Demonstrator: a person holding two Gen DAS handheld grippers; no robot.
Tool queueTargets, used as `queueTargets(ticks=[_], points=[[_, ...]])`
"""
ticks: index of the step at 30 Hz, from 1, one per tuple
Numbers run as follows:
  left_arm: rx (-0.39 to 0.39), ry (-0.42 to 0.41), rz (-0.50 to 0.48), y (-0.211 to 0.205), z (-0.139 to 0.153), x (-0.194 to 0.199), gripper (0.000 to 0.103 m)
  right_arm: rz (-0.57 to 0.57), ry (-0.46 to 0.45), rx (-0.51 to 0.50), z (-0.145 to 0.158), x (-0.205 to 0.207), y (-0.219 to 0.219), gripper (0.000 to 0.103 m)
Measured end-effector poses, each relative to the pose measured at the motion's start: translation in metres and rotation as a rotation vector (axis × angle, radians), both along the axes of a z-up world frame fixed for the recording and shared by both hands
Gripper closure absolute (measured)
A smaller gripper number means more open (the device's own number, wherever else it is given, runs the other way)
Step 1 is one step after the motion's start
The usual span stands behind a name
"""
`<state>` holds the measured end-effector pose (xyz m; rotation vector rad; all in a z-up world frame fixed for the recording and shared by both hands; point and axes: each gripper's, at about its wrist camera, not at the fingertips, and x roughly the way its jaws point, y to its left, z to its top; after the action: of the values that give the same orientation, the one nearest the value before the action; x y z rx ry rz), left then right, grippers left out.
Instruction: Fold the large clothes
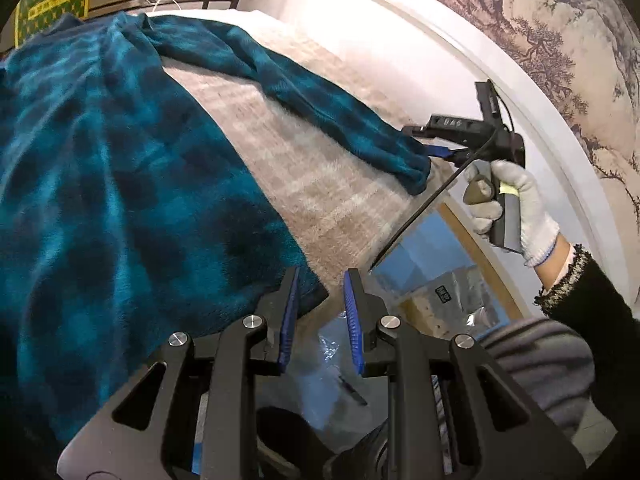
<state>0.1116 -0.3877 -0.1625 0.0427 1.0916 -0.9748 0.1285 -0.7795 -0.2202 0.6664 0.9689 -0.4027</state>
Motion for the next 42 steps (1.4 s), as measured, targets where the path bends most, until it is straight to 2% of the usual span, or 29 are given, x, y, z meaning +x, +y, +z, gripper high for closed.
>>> queueTargets(ticks=[1,3,5,6,11,15,16,17,18,20,25,27,28,29,30,35,38,42], points=[[0.003,-0.009,0.005,0.005,0.003,0.0,0.083,0.005,0.005,-0.025,0.001,0.001,0.003,0.048],[0.002,-0.015,0.016,0.013,0.008,0.001,0.083,0.038,0.004,-0.03,0.004,0.002,0.006,0.082],[-0.006,-0.014,0.033,0.021,0.011,0.003,0.083,0.045,-0.02,0.011,0.008,0.001,0.007,0.099],[-0.015,-0.015,0.044,0.026,0.014,0.005,0.083,0.044,-0.04,0.025,0.012,0.0,0.007,0.102],[-0.061,-0.015,0.098,0.046,0.023,0.011,0.083,0.087,-0.113,0.009,0.045,0.0,0.028,0.103],[-0.065,-0.015,0.116,0.057,0.023,0.01,0.083,0.137,-0.125,-0.088,0.062,0.006,0.047,0.101],[-0.067,-0.014,0.117,0.06,0.023,0.009,0.083,0.132,-0.107,-0.104,0.061,0.006,0.047,0.091],[-0.066,-0.015,0.118,0.063,0.023,0.008,0.083,0.123,-0.095,-0.113,0.059,0.004,0.046,0.056],[-0.064,-0.017,0.119,0.067,0.024,0.007,0.083,0.11,-0.091,-0.118,0.055,0.002,0.043,0.033],[-0.059,-0.021,0.123,0.071,0.023,0.005,0.083,0.072,-0.062,-0.118,0.046,-0.003,0.034,0.037],[-0.062,-0.012,0.148,0.082,0.023,0.007,0.083,0.032,0.017,-0.028,0.013,-0.008,0.017,0.043],[-0.064,-0.015,0.157,0.086,0.024,0.008,0.083,0.028,0.069,-0.026,0.005,-0.006,0.019,0.063],[-0.064,-0.018,0.16,0.088,0.025,0.009,0.083,0.026,0.08,-0.051,0.006,-0.005,0.021,0.067],[-0.064,-0.021,0.163,0.09,0.026,0.009,0.083,0.034,0.078,-0.045,0.007,-0.004,0.022,0.086],[-0.066,-0.024,0.166,0.093,0.027,0.009,0.083,0.035,0.068,-0.028,0.011,-0.004,0.024,0.094],[-0.089,-0.018,0.192,0.104,0.029,0.013,0.083,0.073,-0.042,-0.057,0.052,-0.002,0.048,0.095],[-0.114,-0.005,0.218,0.112,0.031,0.017,0.083,0.132,-0.118,-0.072,0.082,0.0,0.074,0.095],[-0.139,0.002,0.25,0.124,0.033,0.024,0.083,0.265,-0.219,-0.097,0.126,0.008,0.128,0.095]])
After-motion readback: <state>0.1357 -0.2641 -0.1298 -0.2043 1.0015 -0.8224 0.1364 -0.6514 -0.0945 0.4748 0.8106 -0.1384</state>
